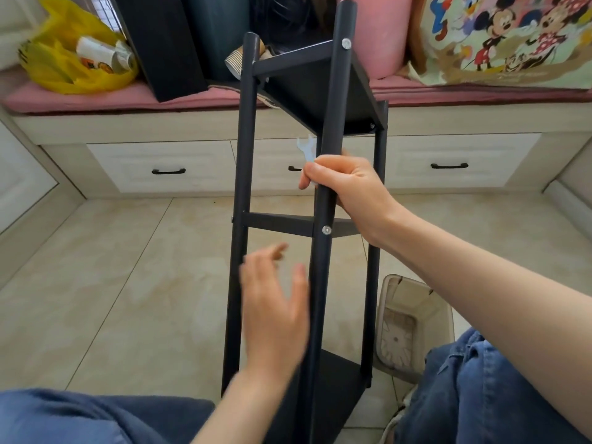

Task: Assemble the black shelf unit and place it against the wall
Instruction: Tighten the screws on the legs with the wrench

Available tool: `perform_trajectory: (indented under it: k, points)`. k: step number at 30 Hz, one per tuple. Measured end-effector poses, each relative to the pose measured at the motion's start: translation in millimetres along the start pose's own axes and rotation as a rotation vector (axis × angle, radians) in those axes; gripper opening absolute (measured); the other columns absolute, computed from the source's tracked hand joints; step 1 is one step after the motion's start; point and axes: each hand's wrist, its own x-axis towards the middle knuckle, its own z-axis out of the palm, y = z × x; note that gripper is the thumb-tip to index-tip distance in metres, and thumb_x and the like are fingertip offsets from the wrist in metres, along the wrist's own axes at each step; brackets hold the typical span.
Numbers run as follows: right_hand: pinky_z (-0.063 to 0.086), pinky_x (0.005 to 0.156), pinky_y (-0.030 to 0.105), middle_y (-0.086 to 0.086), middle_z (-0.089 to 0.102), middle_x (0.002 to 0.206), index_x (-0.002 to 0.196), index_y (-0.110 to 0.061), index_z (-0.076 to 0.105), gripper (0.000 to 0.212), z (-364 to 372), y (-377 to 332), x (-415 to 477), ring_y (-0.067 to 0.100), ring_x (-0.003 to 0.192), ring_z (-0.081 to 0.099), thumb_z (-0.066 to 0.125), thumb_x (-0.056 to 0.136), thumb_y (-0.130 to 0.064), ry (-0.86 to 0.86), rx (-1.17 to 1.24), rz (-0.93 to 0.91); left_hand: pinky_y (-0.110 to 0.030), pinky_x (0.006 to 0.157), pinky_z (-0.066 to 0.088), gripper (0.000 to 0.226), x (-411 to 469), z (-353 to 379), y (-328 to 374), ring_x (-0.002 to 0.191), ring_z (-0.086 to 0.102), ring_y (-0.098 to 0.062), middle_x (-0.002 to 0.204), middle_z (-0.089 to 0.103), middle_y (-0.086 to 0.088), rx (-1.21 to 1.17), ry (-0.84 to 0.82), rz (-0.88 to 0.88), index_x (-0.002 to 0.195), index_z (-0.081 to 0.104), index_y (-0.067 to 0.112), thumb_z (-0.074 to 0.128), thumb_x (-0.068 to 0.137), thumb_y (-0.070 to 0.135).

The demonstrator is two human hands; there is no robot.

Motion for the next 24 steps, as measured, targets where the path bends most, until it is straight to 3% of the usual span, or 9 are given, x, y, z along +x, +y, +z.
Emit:
perform_trajectory:
  k: [2,4,7,9,14,17,21,24]
  points:
    - [0.035,0.098,0.035,-0.024,0.066,0.088,0.069,-0.023,0.07,0.035,3.5,-1.2,2.2,0.002,0.104,0.054,0.054,0.101,-0.025,0.022,-0.026,-0.008,-0.007,0.079,0.046,0.033,-13.2,6.9,17.3,0.106,0.053,0.004,0.111,0.046,0.032,-0.101,-0.149,-0.107,0.121,0.037,0.053,0.039,0.093,0.07]
    - [0.032,0.11,0.044,-0.013,0.069,0.105,0.073,-0.022,0.072,0.033,7.3,-2.1,3.2,0.015,0.123,0.049,0.054,0.101,-0.025,0.041,-0.049,-0.013,-0.007,0.075,0.049,0.028,-17.3,12.8,20.1,0.102,0.057,0.006,0.107,0.051,0.033,-0.171,-0.207,-0.216,0.111,0.033,0.059,0.042,0.088,0.073]
    - [0.028,0.115,0.053,-0.009,0.07,0.105,0.076,-0.022,0.074,0.03,13.5,-2.7,3.7,0.024,0.133,0.043,0.056,0.1,-0.026,0.042,-0.092,-0.026,-0.027,0.066,0.059,0.023,-13.8,16.9,13.2,0.078,0.065,-0.015,0.089,0.059,0.013,-0.233,-0.261,-0.308,0.11,0.039,0.047,0.053,0.093,0.053]
    - [0.027,0.115,0.055,-0.009,0.07,0.099,0.076,-0.023,0.074,0.029,17.3,-3.2,4.4,0.027,0.135,0.042,0.057,0.099,-0.027,0.039,-0.113,-0.037,-0.024,0.057,0.054,0.019,-13.9,19.3,9.7,0.068,0.061,-0.014,0.079,0.056,0.01,-0.237,-0.242,-0.304,0.109,0.041,0.043,0.056,0.098,0.043]
    - [0.035,0.111,0.049,-0.009,0.065,0.092,0.078,-0.019,0.073,0.03,17.4,-3.0,4.8,0.023,0.126,0.047,0.056,0.1,-0.028,-0.005,-0.155,-0.045,-0.017,0.051,0.047,0.022,-14.4,21.9,8.5,0.062,0.056,-0.003,0.071,0.056,0.018,-0.236,-0.151,-0.267,0.105,0.047,0.04,0.052,0.089,0.054]
    - [0.043,0.1,0.032,-0.002,0.068,0.1,0.081,-0.014,0.075,0.03,13.1,-0.8,4.0,0.012,0.116,0.054,0.056,0.1,-0.025,-0.019,-0.135,-0.045,-0.016,0.046,0.042,0.034,-13.9,19.9,6.2,0.054,0.052,-0.003,0.068,0.054,0.024,-0.276,-0.142,-0.255,0.109,0.053,0.03,0.052,0.087,0.055]
    - [0.042,0.08,0.01,-0.013,0.063,0.089,0.081,-0.018,0.076,0.028,13.9,-1.7,1.4,-0.01,0.09,0.057,0.057,0.1,-0.025,-0.04,-0.091,-0.035,-0.013,0.048,0.043,0.041,-11.8,14.1,0.3,0.057,0.056,-0.001,0.066,0.055,0.027,-0.307,-0.132,-0.244,0.112,0.058,0.02,0.056,0.087,0.053]
    - [0.044,0.091,0.023,-0.02,0.062,0.086,0.083,-0.02,0.076,0.026,17.8,-2.3,0.8,-0.001,0.093,0.057,0.057,0.1,-0.024,-0.07,-0.091,-0.027,-0.014,0.048,0.043,0.034,-8.5,7.6,-6.3,0.056,0.055,-0.001,0.065,0.054,0.025,-0.29,-0.132,-0.227,0.107,0.059,0.022,0.057,0.088,0.05]
